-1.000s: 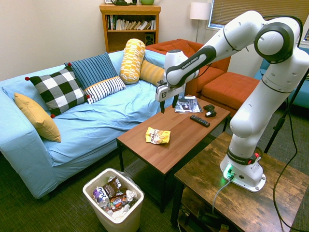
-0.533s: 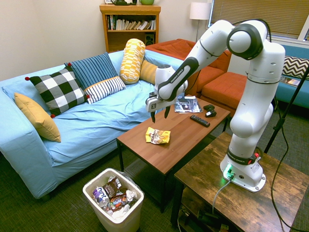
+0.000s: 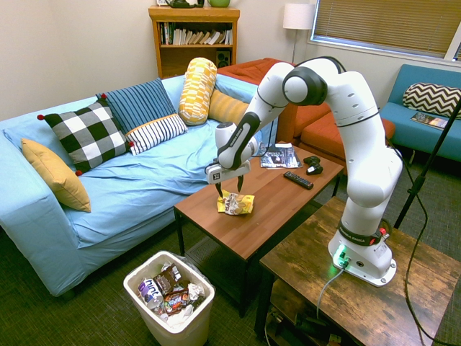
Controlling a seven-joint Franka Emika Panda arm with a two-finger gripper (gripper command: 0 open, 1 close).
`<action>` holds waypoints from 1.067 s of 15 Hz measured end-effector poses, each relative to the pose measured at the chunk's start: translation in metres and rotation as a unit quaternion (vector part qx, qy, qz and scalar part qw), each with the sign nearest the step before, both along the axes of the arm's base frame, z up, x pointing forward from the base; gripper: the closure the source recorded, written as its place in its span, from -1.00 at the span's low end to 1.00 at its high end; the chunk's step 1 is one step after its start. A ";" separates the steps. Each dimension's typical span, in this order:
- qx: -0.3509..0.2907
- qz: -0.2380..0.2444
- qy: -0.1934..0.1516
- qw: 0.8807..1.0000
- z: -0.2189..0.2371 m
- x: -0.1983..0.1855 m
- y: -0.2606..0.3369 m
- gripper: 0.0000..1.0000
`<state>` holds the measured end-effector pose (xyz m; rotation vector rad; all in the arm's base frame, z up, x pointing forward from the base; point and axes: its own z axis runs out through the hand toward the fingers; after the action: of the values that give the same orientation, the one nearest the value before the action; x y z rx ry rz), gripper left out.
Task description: Throw the chip bag in the trash bin
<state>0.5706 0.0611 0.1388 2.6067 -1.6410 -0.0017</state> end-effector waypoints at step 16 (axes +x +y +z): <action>0.030 -0.011 0.026 0.999 -0.052 0.010 -0.004 1.00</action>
<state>0.5803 0.0573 0.0866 2.6078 -1.6770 -0.1216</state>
